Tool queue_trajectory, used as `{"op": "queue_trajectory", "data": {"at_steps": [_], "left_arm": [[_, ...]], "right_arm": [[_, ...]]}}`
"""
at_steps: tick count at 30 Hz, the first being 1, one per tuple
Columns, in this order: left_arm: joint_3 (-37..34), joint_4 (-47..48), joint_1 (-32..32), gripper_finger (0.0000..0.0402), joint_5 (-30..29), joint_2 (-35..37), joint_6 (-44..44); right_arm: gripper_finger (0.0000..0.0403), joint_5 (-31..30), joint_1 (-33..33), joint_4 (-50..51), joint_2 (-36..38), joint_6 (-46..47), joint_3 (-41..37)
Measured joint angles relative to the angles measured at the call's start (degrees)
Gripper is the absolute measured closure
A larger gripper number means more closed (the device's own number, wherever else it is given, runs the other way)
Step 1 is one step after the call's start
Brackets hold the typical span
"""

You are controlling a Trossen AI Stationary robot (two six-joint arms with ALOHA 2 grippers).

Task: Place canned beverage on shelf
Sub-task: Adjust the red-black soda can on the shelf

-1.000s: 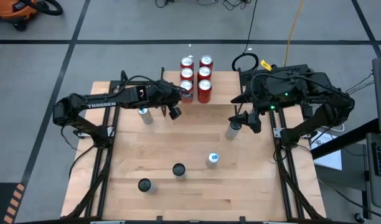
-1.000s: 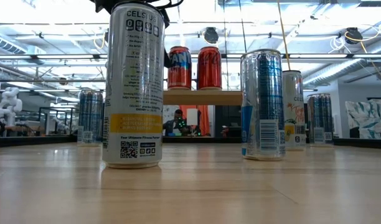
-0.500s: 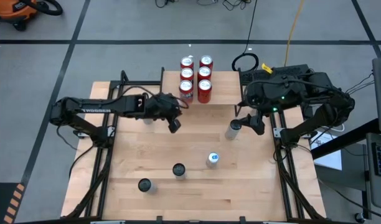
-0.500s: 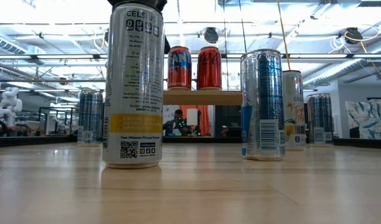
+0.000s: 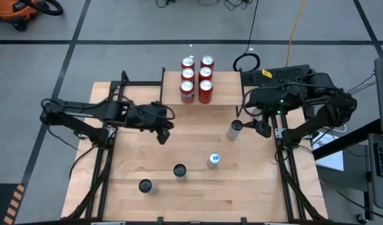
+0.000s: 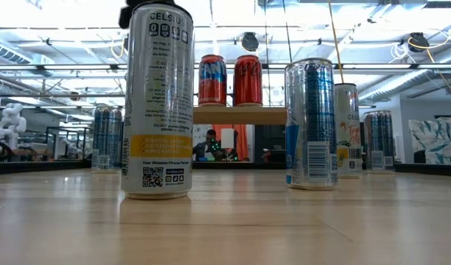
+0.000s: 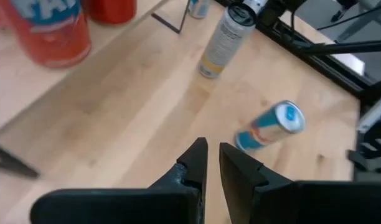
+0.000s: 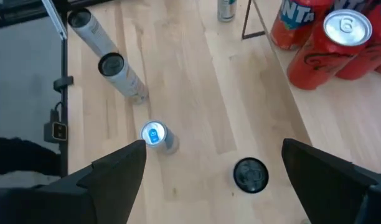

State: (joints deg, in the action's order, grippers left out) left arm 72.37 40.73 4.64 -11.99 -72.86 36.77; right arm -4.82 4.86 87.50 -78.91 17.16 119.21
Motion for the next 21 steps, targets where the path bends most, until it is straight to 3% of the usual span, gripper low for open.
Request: {"op": "queue_trajectory", "data": {"at_steps": [7,13,21], "left_arm": [[1.0,10.0,1.2,0.0359,0.2,5.6,0.9],[1.1,15.2,-1.7,0.0359,0.2,9.0,0.4],[1.1,15.5,-5.0,0.0359,0.4,8.7,-4.8]], "right_arm": [[0.0057,0.1,-0.3,-0.9,0.0,0.6,-7.5],[0.0066,0.5,-0.4,-2.9,-0.1,10.2,-15.0],[0.0066,3.9,-0.3,-2.8,0.0,22.0,-16.6]]}}
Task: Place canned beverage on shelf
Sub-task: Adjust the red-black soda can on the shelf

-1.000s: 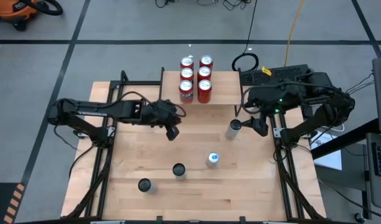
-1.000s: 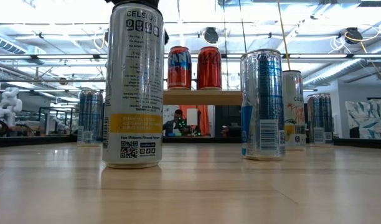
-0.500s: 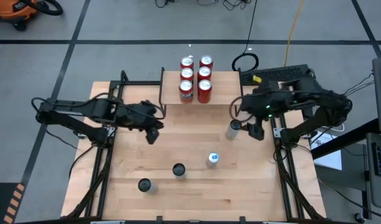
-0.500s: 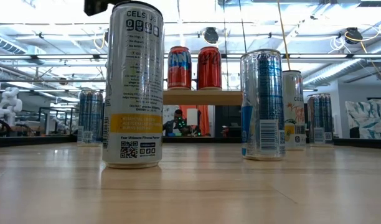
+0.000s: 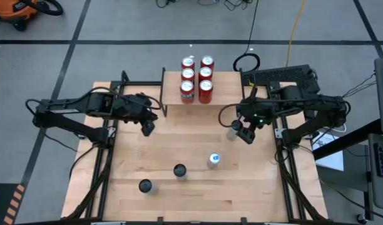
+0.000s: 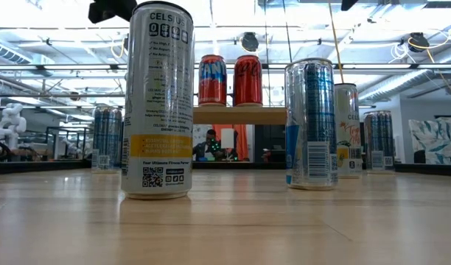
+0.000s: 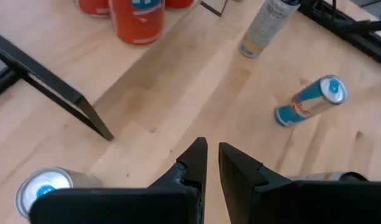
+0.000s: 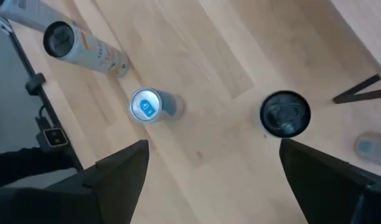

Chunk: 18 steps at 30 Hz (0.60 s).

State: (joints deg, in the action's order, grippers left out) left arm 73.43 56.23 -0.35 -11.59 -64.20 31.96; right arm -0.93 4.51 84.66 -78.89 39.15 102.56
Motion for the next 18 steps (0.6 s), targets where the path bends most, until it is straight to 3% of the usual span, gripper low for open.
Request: {"op": "queue_trajectory", "data": {"at_steps": [8,14,18], "left_arm": [[0.0,-0.2,-2.9,0.0359,6.4,-1.1,-6.5],[0.0,-0.1,-5.9,0.0359,6.6,-1.1,-8.8],[0.0,-0.1,-7.8,0.0359,8.4,-1.1,-8.5]], "right_arm": [[0.0067,-3.7,-2.0,-0.6,0.0,1.8,0.0],[0.0067,-13.4,-3.7,-9.8,-0.1,-2.1,0.0],[0.0067,-14.3,-5.8,-17.3,-0.8,-4.5,0.0]]}}
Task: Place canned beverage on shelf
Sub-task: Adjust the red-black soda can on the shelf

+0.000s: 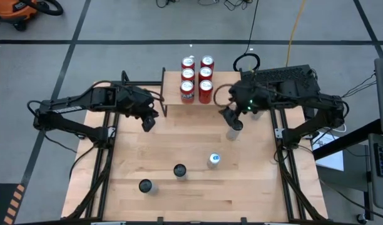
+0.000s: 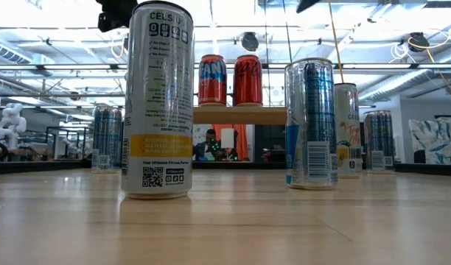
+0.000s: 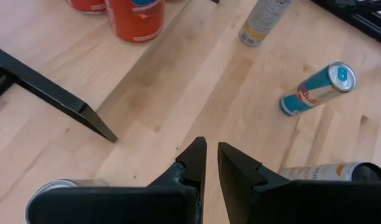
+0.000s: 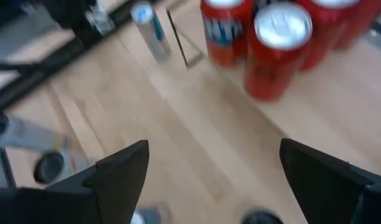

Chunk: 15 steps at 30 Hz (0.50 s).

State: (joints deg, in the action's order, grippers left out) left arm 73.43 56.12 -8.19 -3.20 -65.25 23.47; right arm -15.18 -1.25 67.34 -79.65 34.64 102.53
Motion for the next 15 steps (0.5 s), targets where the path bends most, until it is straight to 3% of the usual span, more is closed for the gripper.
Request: {"op": "queue_trajectory", "data": {"at_steps": [7,15], "left_arm": [[0.0,-0.1,-0.9,0.0359,0.5,0.0,1.6],[0.0,-1.2,-0.8,0.0359,0.5,0.0,3.2]], "right_arm": [[0.0069,2.6,-8.9,-14.9,-0.3,-10.8,0.0],[0.0120,22.5,-25.6,-24.5,-5.7,-26.3,0.1]]}}
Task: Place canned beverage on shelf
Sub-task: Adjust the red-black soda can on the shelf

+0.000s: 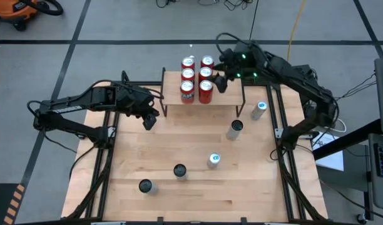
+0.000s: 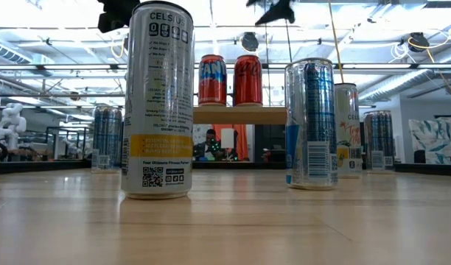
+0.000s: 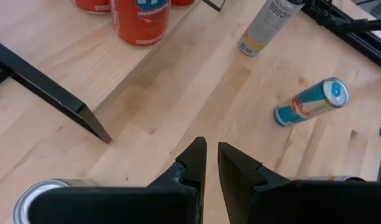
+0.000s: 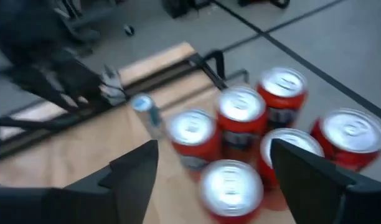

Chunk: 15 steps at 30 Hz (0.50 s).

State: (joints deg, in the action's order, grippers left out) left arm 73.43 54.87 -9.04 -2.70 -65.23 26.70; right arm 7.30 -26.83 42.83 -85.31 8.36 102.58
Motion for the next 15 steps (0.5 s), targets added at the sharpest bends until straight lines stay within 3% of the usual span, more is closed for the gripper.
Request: {"op": "queue_trajectory", "data": {"at_steps": [6,15], "left_arm": [[0.0,0.0,0.0,0.0359,-0.4,0.0,2.9],[0.0,0.0,0.0,0.0359,-2.9,0.0,3.0]], "right_arm": [[0.0190,3.8,-6.6,-0.5,-5.1,-7.8,-0.1],[0.0323,9.3,-9.2,-3.0,-11.9,-8.4,-0.1]]}}
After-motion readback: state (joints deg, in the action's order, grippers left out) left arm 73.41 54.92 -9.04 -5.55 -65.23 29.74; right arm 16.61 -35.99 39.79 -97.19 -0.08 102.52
